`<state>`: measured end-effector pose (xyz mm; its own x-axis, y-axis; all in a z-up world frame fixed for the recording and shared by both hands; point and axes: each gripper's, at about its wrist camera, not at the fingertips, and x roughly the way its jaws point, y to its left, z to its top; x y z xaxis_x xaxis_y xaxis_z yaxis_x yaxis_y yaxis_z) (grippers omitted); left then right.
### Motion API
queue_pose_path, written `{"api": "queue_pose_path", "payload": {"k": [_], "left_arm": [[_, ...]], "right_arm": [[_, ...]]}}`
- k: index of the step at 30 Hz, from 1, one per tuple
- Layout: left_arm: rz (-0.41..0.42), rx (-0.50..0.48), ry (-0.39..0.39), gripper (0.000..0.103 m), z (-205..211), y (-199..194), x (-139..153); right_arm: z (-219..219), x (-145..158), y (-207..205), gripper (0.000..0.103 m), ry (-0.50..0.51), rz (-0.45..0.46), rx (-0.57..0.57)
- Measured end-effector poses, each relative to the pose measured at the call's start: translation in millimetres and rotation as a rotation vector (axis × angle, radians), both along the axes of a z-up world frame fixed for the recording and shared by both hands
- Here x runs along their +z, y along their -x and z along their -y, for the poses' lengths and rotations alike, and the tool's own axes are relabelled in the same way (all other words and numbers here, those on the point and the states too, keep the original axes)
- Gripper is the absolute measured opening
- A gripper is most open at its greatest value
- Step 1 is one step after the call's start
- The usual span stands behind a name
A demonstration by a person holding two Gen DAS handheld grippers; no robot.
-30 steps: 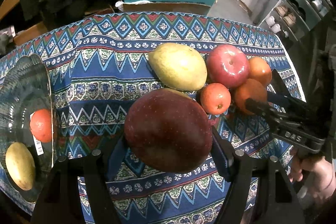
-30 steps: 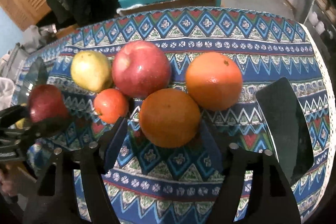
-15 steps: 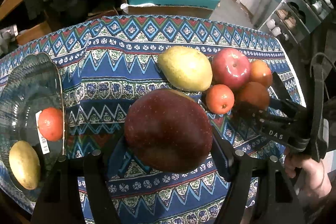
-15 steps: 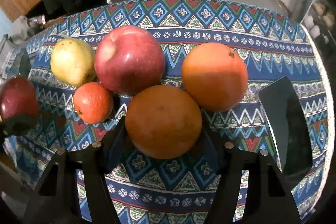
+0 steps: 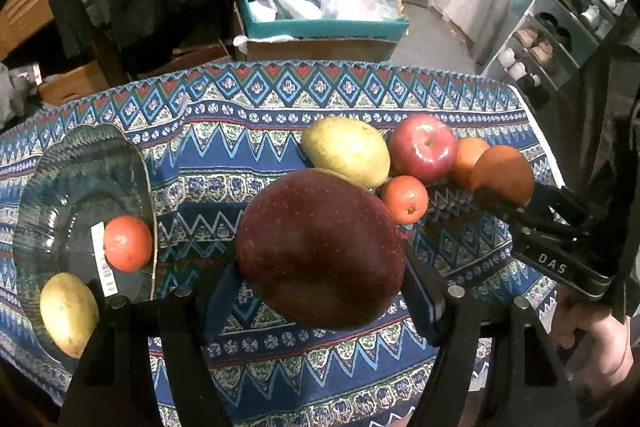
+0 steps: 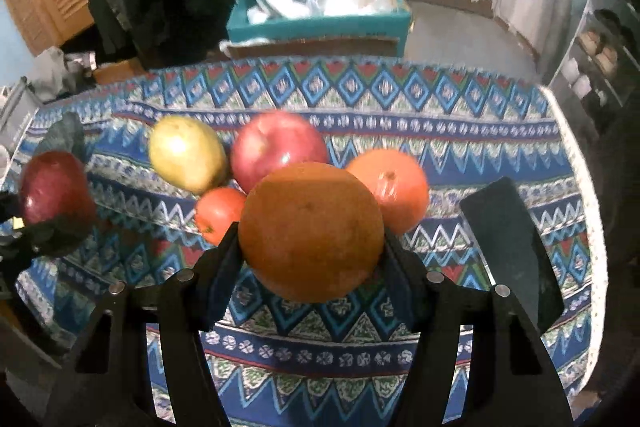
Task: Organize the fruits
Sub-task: 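Close the left tool on the red apple while the right tool grasps a large orange, then lift the apple with the left tool while the right tool carries the orange over the glass plate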
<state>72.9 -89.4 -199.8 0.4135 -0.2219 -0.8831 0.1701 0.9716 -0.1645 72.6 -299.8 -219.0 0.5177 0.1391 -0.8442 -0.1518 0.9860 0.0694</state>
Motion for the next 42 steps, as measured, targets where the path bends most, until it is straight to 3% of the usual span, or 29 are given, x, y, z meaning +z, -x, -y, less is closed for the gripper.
{"api": "queue_pose_path", "payload": {"k": [25,42], "left_arm": [[0.19,0.03,0.02,0.074,-33.4,31.7,76.1],[0.268,0.089,0.024,0.074,-71.2,40.6,102.6]], "right_arm": [[-28.0,97.4,26.5,0.065,-0.034,0.227,0.041],[-65.6,145.2,31.0,0.065,-0.081,0.32,0.111]]}}
